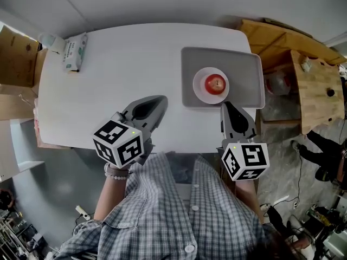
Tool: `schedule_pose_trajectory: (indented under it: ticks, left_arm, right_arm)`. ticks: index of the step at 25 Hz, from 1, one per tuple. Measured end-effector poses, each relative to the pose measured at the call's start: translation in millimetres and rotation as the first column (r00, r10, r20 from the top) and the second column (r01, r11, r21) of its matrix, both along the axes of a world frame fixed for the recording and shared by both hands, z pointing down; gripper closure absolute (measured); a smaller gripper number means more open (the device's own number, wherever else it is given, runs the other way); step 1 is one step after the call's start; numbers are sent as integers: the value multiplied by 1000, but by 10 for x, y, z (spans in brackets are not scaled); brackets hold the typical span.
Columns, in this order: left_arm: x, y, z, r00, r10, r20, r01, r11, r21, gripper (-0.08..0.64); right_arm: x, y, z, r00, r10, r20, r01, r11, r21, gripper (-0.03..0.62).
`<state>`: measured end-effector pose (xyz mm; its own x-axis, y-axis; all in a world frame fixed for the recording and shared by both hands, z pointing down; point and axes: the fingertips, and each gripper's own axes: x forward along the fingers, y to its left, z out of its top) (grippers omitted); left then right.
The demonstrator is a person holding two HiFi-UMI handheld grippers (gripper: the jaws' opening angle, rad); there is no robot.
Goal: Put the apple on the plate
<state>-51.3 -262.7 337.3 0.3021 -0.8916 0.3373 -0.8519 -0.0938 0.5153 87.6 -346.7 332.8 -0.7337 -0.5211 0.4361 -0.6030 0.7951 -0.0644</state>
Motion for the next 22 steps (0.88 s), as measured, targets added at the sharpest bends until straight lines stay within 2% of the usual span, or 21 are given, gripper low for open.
schedule_pose_trajectory:
  ticks: [9, 22]
  left_arm:
    - [45, -18, 32, 1000, 13, 3, -13, 1000, -9, 551]
    - [95, -16, 77, 999, 37, -1, -37, 999, -22, 551]
  right_arm:
    - [15, 19, 14, 1000, 8, 25, -7, 999, -40, 561]
    - [-1, 92, 74, 1000, -9, 7, 10, 998, -57, 561]
